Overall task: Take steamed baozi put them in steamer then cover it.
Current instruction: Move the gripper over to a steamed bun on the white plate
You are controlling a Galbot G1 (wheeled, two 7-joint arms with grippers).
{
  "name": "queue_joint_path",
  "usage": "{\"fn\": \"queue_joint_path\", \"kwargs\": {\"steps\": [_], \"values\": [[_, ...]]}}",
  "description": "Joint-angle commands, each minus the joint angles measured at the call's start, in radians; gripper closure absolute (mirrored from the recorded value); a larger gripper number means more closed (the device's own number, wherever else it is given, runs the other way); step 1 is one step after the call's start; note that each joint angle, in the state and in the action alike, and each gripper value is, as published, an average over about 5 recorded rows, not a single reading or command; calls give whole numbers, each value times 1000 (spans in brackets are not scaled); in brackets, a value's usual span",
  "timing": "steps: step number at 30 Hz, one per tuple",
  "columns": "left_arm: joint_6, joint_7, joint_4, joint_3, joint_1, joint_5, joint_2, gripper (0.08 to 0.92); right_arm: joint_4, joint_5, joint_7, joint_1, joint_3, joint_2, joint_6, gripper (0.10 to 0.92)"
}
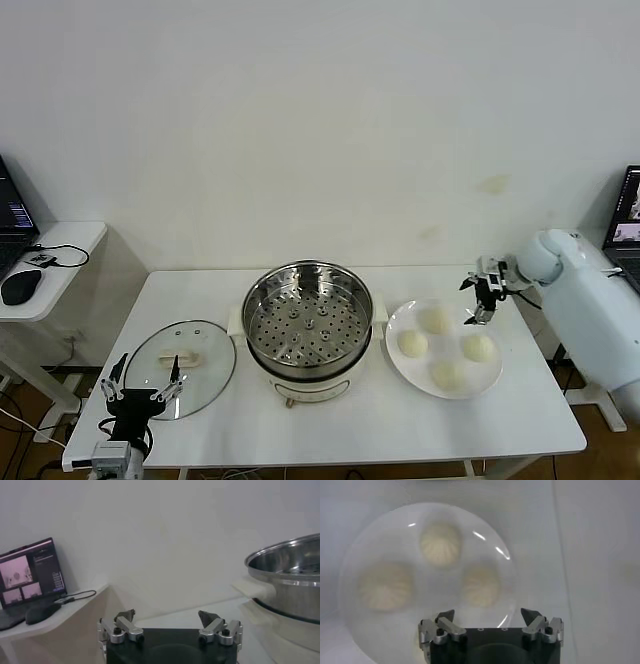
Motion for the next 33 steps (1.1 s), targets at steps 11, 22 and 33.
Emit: {"fn": "queue_joint_path", "kwargs": {"steps": [11,22,33], "values": [[-8,-5,16,7,9,1,-5,177,-190,-66,42,42,-50,126,70,203],[-12,-9,23,11,17,2,-10,177,-255,-77,63,38,-37,146,68,203],[-16,-11,31,17,20,3,-12,177,-274,-76,104,27,-24,156,68,203]]}}
